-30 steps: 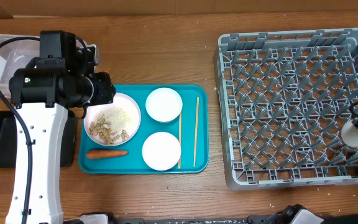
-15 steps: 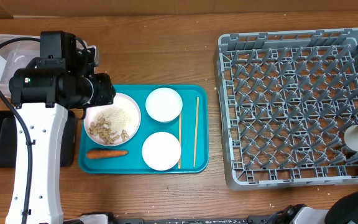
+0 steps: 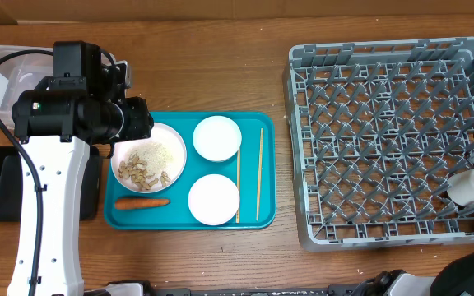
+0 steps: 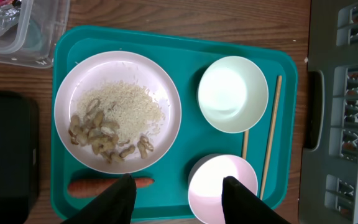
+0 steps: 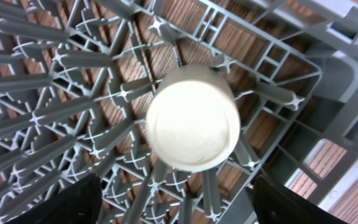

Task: Sort waste into correct bins and load items into the dishwasher
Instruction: 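Place the white bowl upside down in the rack's right side with the right gripper, then grasp the pink-rimmed bowl on the tray with the right gripper and lift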

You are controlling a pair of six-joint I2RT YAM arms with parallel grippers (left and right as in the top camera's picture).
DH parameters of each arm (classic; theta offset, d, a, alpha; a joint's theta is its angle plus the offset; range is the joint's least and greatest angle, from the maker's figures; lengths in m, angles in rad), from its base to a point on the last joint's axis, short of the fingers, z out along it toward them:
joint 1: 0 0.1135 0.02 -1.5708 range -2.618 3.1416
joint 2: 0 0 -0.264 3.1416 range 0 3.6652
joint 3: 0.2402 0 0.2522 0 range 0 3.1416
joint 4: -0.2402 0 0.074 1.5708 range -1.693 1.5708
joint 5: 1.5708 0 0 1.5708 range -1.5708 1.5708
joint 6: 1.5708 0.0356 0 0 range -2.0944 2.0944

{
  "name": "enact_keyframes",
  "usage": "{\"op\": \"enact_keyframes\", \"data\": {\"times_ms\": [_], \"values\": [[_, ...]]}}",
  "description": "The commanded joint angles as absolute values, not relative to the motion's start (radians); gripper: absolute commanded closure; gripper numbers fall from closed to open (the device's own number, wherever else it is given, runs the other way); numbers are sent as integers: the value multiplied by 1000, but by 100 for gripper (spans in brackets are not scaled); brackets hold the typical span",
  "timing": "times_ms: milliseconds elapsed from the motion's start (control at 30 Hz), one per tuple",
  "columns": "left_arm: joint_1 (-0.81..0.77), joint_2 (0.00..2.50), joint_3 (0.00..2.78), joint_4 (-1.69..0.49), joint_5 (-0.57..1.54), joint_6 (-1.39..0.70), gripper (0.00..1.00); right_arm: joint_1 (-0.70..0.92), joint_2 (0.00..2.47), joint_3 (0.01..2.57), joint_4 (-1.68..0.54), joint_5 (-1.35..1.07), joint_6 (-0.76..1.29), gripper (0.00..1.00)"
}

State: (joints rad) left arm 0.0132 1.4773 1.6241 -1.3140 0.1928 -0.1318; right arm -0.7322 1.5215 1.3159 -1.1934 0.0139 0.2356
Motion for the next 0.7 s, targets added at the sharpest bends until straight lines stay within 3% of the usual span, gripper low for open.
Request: {"op": "enact_keyframes", "data": {"times_ms": [0, 333, 467, 667], "values": [[12, 1472, 1639, -1320, 183, -134, 52, -734, 1514, 1342, -1191, -45, 240, 20], [12, 1472, 1639, -1332, 176, -135, 42, -621, 1397, 1400, -1198, -501, 95, 22], [12, 1472, 1639, -1335, 176, -135, 41, -426, 1308, 1434, -1194, -533, 63, 22], [13, 1472, 1639, -1346, 149, -144, 42, -4, 1269, 1430, -1195, -459, 44, 23]]}}
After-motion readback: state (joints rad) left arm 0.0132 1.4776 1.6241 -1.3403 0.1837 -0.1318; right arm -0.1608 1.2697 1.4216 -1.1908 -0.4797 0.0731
